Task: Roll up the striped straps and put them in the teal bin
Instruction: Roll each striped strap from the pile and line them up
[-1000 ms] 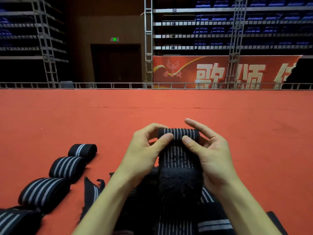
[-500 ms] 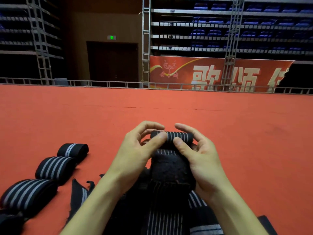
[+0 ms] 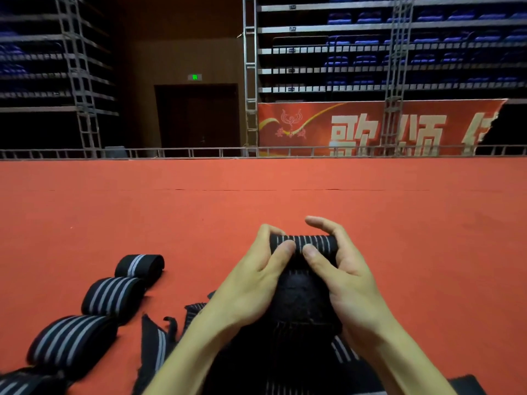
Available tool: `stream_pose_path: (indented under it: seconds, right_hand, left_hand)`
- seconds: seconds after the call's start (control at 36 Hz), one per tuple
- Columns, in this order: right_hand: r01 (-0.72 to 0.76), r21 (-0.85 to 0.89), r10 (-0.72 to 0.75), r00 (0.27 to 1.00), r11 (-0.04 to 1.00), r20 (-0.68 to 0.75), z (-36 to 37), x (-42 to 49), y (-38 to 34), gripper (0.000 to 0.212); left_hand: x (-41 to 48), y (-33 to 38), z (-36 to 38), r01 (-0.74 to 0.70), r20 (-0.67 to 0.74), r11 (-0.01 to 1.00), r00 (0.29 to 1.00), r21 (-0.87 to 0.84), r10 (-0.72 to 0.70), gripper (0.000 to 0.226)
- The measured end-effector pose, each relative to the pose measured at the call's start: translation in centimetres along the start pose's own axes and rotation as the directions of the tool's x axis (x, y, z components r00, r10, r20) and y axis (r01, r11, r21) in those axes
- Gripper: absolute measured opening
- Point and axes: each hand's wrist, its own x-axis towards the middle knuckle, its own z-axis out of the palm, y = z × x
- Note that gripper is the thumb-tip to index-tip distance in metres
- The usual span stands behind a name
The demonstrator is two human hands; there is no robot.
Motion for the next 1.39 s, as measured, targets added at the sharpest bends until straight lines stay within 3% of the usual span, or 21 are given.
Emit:
stream_pose_path:
  seconds: [0.08,0.22,0.42,0.58,0.67,0.75,0.83,0.92,1.03,1.17,1.28,1.39]
  right_hand:
    - [-0.083,0.159,0.087,0.996,0.984,-0.017,0.3,0.1,-0.3,0.033]
    - [-0.181,0.316,0.181,0.983,0.931,0.029,0.5,0.3,-0.4,0.042]
    - [-0.085,0.183,0.087,0.996,0.979,-0.003,0.7,0.3,0.1,0.021]
    - [-0.001,0.137,0.004,1.000,0.991,-0.018,0.3,0.2,-0.4,0.011]
    - [0.047,0.036,-0.046,0.999,0.998,-0.006,0.3,0.1,-0.5,0.020]
    - [0.018,0.046,-0.019,0.999,0.999,0.031,0.5,0.0,-0.6,0.022]
    - [-0.064,0.222,0.061,0.998,0.973,0.019,0.8,-0.1,-0.6,0.027]
    - [-0.114,0.320,0.102,0.993,0.941,0.052,0.8,0.1,-0.8,0.037]
    - [-0.081,0.216,0.074,0.996,0.973,0.041,0.7,0.4,-0.8,0.037]
    - [0.029,0.041,-0.028,1.000,0.999,-0.014,0.3,0.2,0.1,0.010]
    - [0.061,0.024,-0.061,0.998,0.998,0.000,0.2,0.3,0.1,0.023]
    - [0.023,0.054,-0.021,0.999,0.998,-0.024,0.4,0.2,-0.1,0.022]
  left_hand:
    - [0.4,-0.1,-0.4,-0.086,-0.035,0.995,0.996,-0.043,0.085,0.006]
    - [0.7,-0.3,-0.6,-0.189,-0.102,0.975,0.979,-0.115,0.177,0.017]
    - [0.5,-0.2,-0.9,-0.214,-0.158,0.966,0.969,-0.142,0.191,0.026]
    - [0.0,0.1,0.0,0.035,-0.021,0.902,0.999,-0.431,-0.049,0.027]
    - [0.1,0.1,0.3,0.078,-0.010,0.913,0.996,-0.401,-0.089,0.032]
    - [0.2,-0.1,0.4,0.066,-0.042,0.921,0.995,-0.384,-0.089,0.028]
    - [0.3,-0.3,0.3,0.009,-0.092,0.923,0.995,-0.384,-0.047,0.011]
    - [0.5,-0.6,0.0,-0.087,-0.138,0.928,0.990,-0.362,0.039,0.013]
    - [0.5,-0.4,-0.1,-0.131,-0.137,0.932,0.987,-0.337,0.089,0.021]
    - [0.0,-0.3,0.3,-0.050,-0.032,0.905,0.999,-0.421,0.040,0.029]
    - [0.2,-0.2,0.2,0.021,-0.021,0.861,0.999,-0.509,-0.037,0.034]
    - [0.3,-0.4,-0.1,-0.035,-0.071,0.885,0.997,-0.463,0.003,0.032]
